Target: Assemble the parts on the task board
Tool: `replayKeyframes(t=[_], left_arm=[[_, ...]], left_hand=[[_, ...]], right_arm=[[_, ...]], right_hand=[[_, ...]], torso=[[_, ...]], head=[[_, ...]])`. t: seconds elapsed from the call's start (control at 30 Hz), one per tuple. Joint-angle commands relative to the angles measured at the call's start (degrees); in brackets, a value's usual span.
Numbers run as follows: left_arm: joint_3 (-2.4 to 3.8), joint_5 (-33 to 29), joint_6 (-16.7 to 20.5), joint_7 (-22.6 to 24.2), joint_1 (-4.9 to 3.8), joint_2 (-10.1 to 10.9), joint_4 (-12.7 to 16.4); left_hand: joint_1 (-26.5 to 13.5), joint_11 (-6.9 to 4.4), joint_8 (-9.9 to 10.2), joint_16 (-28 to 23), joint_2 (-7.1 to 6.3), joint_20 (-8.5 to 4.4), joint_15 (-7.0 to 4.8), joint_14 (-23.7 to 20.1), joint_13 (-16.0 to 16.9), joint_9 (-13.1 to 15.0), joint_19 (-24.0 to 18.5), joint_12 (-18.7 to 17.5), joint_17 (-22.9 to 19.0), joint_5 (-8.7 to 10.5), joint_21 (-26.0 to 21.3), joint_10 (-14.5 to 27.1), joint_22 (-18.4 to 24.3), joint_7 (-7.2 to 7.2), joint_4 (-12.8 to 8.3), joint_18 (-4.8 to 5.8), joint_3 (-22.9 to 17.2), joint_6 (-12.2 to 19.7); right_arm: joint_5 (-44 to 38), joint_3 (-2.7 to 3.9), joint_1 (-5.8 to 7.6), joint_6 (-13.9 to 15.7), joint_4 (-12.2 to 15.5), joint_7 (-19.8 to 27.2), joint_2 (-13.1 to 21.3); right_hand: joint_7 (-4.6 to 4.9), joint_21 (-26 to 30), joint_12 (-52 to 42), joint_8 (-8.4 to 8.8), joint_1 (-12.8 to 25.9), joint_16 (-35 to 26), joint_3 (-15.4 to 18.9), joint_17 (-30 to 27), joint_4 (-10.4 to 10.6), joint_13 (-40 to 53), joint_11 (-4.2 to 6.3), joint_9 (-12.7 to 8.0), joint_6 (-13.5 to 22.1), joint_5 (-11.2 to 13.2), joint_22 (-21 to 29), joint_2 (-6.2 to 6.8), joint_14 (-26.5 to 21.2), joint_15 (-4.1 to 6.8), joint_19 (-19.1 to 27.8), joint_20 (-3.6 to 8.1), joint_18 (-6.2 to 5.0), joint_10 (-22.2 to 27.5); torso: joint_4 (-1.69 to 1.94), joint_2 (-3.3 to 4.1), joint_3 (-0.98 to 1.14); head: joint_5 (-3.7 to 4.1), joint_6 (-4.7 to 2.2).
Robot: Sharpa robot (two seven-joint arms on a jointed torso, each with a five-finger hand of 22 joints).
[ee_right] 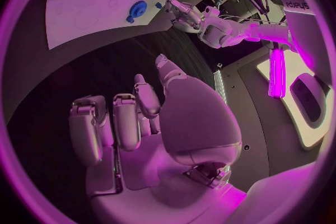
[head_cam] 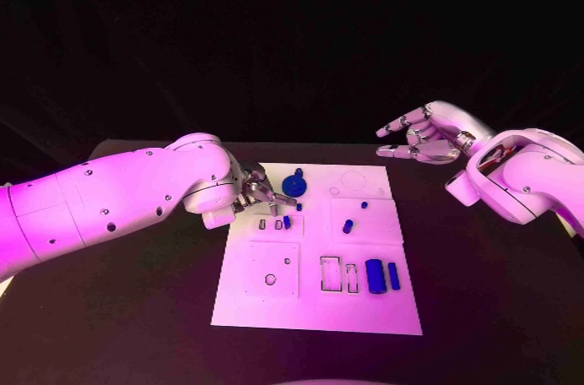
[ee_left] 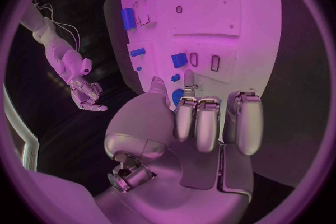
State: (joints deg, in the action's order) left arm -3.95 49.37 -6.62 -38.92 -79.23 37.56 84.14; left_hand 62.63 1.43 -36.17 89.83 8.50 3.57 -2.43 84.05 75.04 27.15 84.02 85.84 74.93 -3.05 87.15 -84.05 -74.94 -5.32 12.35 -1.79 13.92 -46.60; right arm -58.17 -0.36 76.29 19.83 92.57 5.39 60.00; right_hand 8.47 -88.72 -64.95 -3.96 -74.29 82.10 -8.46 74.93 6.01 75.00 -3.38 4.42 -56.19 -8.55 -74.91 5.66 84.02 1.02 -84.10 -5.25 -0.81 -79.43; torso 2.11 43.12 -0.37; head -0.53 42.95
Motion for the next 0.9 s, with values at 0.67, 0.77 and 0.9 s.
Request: replayKeyframes(t=[0.67, 0.77, 0.9], left_arm=[[-0.1, 4.8, -6.9, -7.9, -0.17, -3.1, -1.2], [-0.1, 4.9, -7.5, -8.0, -0.17, -3.1, -1.2], [-0.1, 5.0, -8.2, -8.1, -0.17, -3.3, -1.3]], left_hand=[[0.5, -1.11, -4.3, 0.2, 0.26, -0.48, -0.76, 5.9, 8.8, 3.2, 3.2, -0.5, 15.1, -0.55, 0.0, -1.5, -7.5, 0.9, 2.3, 0.3, 1.4, 0.1], [0.8, -1.22, -4.9, 0.2, 0.29, -0.57, -0.85, 5.9, 8.8, 3.8, 3.2, -0.5, 15.1, -0.59, 0.0, -1.5, -7.5, 1.02, 2.3, 0.31, 1.4, 0.2], [0.8, -1.28, -5.2, 0.2, 0.34, -0.61, -0.9, 5.9, 8.8, 4.1, 3.2, -0.5, 15.1, -0.6, 0.0, -1.5, -7.5, 1.09, 2.4, 0.31, 1.4, 0.2]], right_arm=[[0.0, 0.02, 0.01, -0.6, -1.0, -0.8, -0.4], [0.0, 0.02, 0.01, -0.6, -1.1, -0.8, -0.5], [0.0, 0.02, 0.01, -0.6, -1.1, -0.8, -0.5]], right_hand=[[-0.05, 0.4, 0.6, -0.06, -0.7, -0.6, 0.4, 3.7, 0.1, 0.6, -0.01, 0.1, -0.1, -0.4, -11.4, 0.15, 3.4, -0.21, -3.2, -0.31, -0.14, 0.6], [-0.05, 0.4, 0.6, -0.06, -0.7, -0.6, 0.4, 3.7, 0.1, 0.6, -0.01, 0.1, -0.1, -0.4, -11.4, 0.15, 3.4, -0.21, -3.2, -0.31, -0.14, 0.6], [-0.05, 0.4, 0.6, -0.06, -0.7, -0.6, 0.4, 3.7, 0.1, 0.6, -0.01, 0.1, -0.1, -0.4, -11.4, 0.15, 3.4, -0.21, -3.2, -0.31, -0.14, 0.6]], torso=[[-0.03, 0.05, -0.09], [-0.04, 0.04, -0.05], [0.0, 0.05, -0.05]], head=[[-0.02, 0.74], [0.0, 0.85], [0.02, 0.84]])
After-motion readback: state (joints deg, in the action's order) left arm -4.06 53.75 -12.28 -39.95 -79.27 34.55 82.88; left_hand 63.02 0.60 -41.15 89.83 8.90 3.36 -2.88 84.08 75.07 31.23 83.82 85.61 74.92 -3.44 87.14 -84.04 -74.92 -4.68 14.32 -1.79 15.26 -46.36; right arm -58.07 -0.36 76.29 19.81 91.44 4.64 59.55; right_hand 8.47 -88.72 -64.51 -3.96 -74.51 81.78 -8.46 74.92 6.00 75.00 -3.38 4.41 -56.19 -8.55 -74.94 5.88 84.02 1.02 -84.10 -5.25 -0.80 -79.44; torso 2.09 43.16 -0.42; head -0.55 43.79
